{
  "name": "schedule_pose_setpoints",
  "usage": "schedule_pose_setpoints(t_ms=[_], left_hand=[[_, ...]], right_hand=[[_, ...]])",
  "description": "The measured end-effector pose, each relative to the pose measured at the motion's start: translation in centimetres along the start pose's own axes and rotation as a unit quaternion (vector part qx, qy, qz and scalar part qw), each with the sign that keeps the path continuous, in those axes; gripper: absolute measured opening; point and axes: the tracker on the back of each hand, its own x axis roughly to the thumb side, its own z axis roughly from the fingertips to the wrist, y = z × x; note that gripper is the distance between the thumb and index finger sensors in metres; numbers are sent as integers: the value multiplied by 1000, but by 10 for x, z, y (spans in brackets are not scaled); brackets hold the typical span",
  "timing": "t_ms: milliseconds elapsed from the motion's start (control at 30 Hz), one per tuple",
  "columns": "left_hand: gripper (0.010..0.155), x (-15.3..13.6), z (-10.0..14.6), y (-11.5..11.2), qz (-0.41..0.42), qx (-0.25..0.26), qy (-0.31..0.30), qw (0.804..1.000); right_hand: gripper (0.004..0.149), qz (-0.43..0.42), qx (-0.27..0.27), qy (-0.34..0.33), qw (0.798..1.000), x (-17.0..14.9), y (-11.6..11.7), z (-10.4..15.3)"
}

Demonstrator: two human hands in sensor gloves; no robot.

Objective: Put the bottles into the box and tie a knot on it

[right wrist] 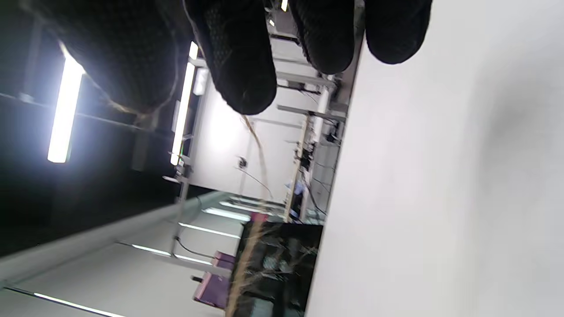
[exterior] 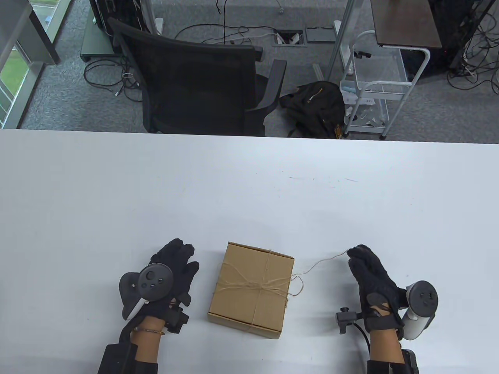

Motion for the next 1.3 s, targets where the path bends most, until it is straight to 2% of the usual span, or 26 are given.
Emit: schedule_pose_setpoints(t_ms=[100, 167, 300, 433, 600, 1133, 1300], left_hand=[[78, 1, 0, -2, -33, -17, 2, 999], [83, 3, 0, -4, -52, -28, 3, 998], [90, 4, 0, -10, -108, -60, 11, 992], [93, 1, 0, -17, -122, -95, 22, 988], [93, 1, 1, -18, -116, -95, 18, 989], [92, 6, 1, -20, -96, -100, 14, 990], [92, 5, -2, -22, -99, -114, 19, 988]], right_hand=[[75, 81, 52, -14, 995, 1, 5, 0], [78, 140, 76, -22, 987, 1, 10, 0], [83, 292, 159, -8, 943, -3, 27, 2], [84, 357, 196, -9, 913, -9, 40, 5], [85, 365, 208, -6, 908, -11, 45, 5], [84, 353, 212, 9, 911, -13, 45, 4], [84, 364, 212, 10, 907, -14, 45, 2]])
